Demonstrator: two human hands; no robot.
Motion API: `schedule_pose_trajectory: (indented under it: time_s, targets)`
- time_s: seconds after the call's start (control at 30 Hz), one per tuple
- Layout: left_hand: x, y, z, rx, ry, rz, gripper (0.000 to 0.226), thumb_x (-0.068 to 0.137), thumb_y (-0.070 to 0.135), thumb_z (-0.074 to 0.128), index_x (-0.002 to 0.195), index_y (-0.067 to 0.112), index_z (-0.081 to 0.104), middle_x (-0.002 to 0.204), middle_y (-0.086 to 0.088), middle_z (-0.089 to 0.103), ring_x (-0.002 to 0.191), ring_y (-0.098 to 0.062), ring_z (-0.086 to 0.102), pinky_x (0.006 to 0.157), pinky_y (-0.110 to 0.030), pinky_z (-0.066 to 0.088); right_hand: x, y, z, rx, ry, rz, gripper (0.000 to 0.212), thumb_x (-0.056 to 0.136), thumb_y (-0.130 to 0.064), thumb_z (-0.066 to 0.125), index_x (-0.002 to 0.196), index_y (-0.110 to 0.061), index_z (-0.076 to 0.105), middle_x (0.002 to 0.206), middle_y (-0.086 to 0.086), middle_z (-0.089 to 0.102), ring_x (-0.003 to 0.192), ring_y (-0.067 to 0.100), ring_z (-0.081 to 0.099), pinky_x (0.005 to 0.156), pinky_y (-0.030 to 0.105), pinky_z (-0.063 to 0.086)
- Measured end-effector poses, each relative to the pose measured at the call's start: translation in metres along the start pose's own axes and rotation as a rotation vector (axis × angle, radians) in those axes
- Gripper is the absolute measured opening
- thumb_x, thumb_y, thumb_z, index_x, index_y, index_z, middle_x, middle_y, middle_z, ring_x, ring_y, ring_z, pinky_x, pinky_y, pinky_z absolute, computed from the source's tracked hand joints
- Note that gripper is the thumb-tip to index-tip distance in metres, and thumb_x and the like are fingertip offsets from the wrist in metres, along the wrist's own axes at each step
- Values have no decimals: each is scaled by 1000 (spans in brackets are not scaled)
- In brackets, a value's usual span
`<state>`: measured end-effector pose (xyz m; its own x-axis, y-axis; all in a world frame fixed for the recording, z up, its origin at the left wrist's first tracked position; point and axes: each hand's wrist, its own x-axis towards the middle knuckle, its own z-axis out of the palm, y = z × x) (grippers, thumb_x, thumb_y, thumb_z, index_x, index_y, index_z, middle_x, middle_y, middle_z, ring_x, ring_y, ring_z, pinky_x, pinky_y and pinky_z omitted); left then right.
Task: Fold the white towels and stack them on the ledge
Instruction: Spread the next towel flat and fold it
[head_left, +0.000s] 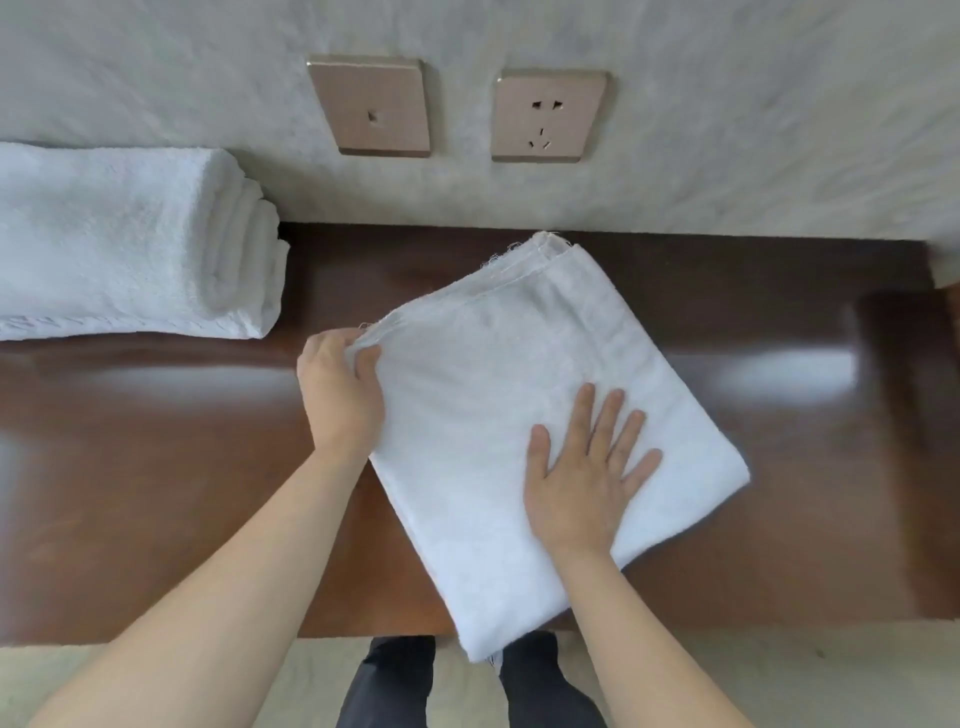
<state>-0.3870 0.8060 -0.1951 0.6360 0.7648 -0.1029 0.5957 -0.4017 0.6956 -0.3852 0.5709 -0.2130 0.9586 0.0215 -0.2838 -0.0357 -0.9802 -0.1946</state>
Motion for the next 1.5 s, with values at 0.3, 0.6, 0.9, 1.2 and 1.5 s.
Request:
schedule_pose_trajectory:
  time_s: [0.3,0.6,0.9,1.2,1.5]
  targets:
    - [78,45,34,15,-194,335,20,95,7,57,111,7,70,120,-9,62,118,-28,51,95,-24,37,-45,-58,22,82,64,-11,81,91,-57,39,160,-34,5,167,17,-6,152,39,-13,118,67,-3]
    - [-5,-1,-9,231,-616,873,52,90,26,73,137,8,59,152,-15,45,143,-37,38,113,-55,36,-47,-58,7,165,5,-34,66,99,-57,24,158,-30,22,167,11,8,154,27,-4,122,55,-4]
    - [-104,-49,-62,608,-751,1150,67,81,54,75,136,18,61,144,-2,57,136,-38,47,109,-49,44,-62,48,-27,-59,-245,-682,82,94,-69,45,160,-30,14,169,2,2,155,20,-4,123,44,0]
    - [-70,12,-69,486,-903,671,31,95,44,60,125,38,63,112,20,67,105,-9,64,84,-27,51,-1,41,-87,96,-465,-713,11,82,-24,60,89,-24,69,98,-8,69,99,13,63,80,32,47]
    - [20,86,-69,395,-961,324,27,83,67,59,100,47,65,87,20,68,83,2,61,72,-26,49,108,-4,-163,120,-764,-606,35,82,-43,62,68,-14,49,61,-8,46,52,9,37,51,27,30]
